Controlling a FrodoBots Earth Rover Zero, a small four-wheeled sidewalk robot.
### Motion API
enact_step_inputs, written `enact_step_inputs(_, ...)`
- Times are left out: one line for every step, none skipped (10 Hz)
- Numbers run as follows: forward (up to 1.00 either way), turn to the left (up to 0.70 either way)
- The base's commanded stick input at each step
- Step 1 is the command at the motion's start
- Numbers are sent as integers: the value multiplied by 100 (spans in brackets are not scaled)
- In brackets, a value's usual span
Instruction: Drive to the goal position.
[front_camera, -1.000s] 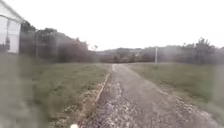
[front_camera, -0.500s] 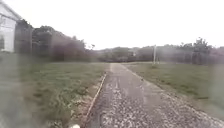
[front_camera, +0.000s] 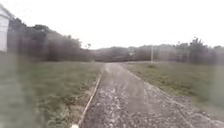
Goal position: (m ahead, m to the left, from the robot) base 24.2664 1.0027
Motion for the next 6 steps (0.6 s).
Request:
enact_step_inputs(70,-14)
enact_step_inputs(70,-14)
enact_step_inputs(70,0)
enact_step_inputs(70,0)
enact_step_inputs(70,0)
enact_step_inputs(70,-4)
